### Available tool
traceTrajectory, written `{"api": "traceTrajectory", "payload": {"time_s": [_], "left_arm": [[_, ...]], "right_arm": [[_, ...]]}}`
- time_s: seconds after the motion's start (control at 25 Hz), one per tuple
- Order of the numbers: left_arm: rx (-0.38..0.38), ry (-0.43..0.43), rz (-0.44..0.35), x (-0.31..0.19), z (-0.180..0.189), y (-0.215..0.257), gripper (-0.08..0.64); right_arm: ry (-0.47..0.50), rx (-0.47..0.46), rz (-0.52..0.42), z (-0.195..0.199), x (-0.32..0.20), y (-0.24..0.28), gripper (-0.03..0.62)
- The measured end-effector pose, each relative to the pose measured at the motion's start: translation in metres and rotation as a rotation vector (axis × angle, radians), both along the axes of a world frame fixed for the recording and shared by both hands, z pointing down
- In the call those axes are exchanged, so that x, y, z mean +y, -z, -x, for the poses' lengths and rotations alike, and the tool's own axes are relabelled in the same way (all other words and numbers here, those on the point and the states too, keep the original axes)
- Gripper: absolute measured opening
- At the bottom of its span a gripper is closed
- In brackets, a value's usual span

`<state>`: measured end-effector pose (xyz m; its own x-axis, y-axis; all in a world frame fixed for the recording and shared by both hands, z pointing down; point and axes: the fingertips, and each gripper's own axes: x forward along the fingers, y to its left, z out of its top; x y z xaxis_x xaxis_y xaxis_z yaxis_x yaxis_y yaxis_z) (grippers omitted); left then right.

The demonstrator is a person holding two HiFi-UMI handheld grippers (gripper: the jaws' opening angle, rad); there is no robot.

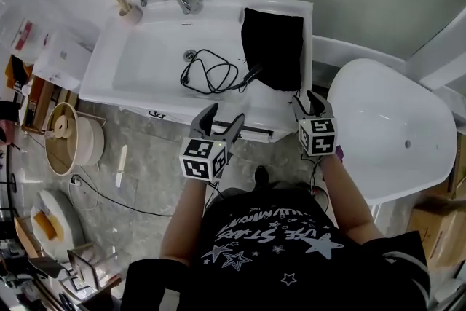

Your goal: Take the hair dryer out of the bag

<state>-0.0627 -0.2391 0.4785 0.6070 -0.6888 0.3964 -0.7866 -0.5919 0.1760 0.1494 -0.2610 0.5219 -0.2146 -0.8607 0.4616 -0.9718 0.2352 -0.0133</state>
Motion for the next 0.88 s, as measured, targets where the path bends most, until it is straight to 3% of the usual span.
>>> {"api": "traceTrajectory", "payload": {"time_s": [0.36, 0.64, 0.76, 0.88], "left_arm": [[-0.030, -0.047, 0.023, -0.024, -0.002, -0.003, 0.328], [-0.048, -0.175, 0.057, -0.058, -0.010, -0.017, 0.328], [-0.053, -0.245, 0.081, -0.074, -0.020, -0.025, 0.328], [-0.056, -0.322, 0.096, -0.087, -0.034, -0.036, 0.328]], "right_arm": [[-0.034, 0.077, 0.057, 0.000, -0.021, -0.019, 0.181], [-0.108, 0.103, 0.105, -0.001, -0.029, -0.034, 0.170], [-0.144, 0.120, 0.115, -0.002, -0.033, -0.035, 0.142], [-0.181, 0.126, 0.109, -0.005, -0.037, -0.032, 0.068]]}}
